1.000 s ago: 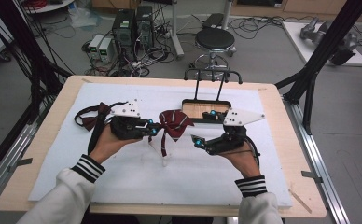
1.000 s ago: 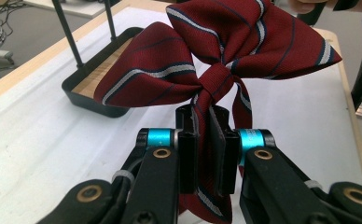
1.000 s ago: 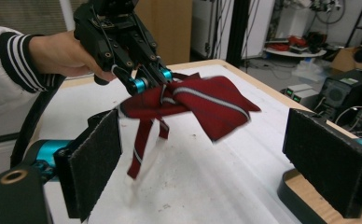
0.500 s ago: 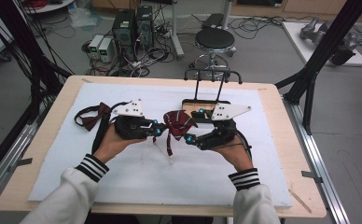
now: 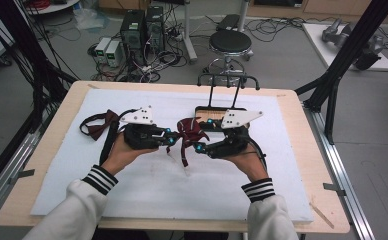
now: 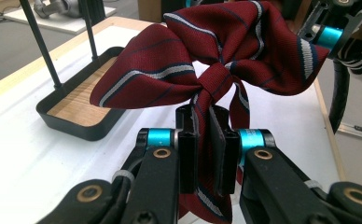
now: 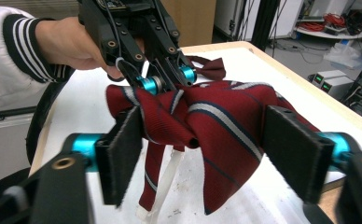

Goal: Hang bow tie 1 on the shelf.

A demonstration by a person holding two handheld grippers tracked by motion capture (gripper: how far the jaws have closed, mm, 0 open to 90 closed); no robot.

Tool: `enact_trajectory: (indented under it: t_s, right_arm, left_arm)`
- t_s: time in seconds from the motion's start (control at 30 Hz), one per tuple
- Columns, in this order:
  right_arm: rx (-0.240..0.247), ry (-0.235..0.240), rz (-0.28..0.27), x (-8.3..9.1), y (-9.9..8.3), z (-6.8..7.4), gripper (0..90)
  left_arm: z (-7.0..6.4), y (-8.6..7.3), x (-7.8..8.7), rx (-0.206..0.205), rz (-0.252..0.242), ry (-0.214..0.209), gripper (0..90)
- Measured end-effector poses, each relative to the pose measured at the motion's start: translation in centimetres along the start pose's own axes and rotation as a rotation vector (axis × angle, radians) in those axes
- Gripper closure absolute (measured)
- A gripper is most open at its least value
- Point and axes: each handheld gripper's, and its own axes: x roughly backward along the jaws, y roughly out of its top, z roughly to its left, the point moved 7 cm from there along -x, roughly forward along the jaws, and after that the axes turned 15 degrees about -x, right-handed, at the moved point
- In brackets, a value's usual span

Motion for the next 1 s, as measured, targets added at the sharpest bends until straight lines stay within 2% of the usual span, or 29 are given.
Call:
enact_trajectory:
  t_s: [0.13, 0.23, 0.27, 0.4, 0.5, 0.67, 0.87, 0.9, 0.93, 0.97, 1.0]
  right_arm:
    - [0.009, 0.001, 0.009, -0.18, -0.06, 0.08, 36.2]
    - [0.016, 0.009, 0.021, -0.46, -0.2, 0.29, 44.5]
    - [0.016, 0.009, 0.021, -0.46, -0.2, 0.29, 44.5]
    - [0.018, 0.022, 0.029, -0.54, -0.25, 0.57, 58.5]
    - [0.002, 0.041, 0.04, -0.52, -0.3, 0.74, 75.0]
    - [-0.001, 0.048, 0.037, -0.45, -0.26, 0.79, 81.1]
    - [0.001, 0.043, 0.028, -0.41, -0.14, 0.88, 82.0]
    - [0.014, 0.039, 0.02, -0.4, -0.05, 0.85, 82.1]
    - [0.014, 0.039, 0.02, -0.4, -0.05, 0.85, 82.1]
    - [0.015, 0.035, 0.012, -0.36, 0.04, 0.86, 82.2]
    - [0.015, 0.035, 0.012, -0.36, 0.04, 0.86, 82.2]
  left_arm:
    - [-0.1, -0.06, -0.17, -0.007, 0.014, -0.001, 82.5]
    - [-0.14, -0.07, -0.27, -0.01, 0.014, -0.005, 82.5]
    - [-0.14, -0.08, -0.29, -0.011, 0.016, -0.005, 82.5]
    - [-0.19, -0.05, -0.33, -0.01, 0.014, -0.009, 82.5]
    - [-0.2, -0.08, -0.33, -0.013, 0.016, -0.009, 82.5]
    - [-0.17, -0.07, -0.26, -0.006, 0.005, -0.01, 82.4]
    - [-0.13, -0.12, -0.14, 0.002, -0.004, -0.011, 80.2]
    - [-0.1, -0.11, -0.11, 0.003, -0.006, -0.009, 75.8]
    - [-0.07, -0.1, -0.08, 0.004, -0.007, -0.004, 75.8]
    - [-0.08, -0.11, -0.05, 0.001, -0.007, 0.001, 66.5]
    - [-0.03, -0.17, -0.01, -0.015, -0.003, 0.009, 66.5]
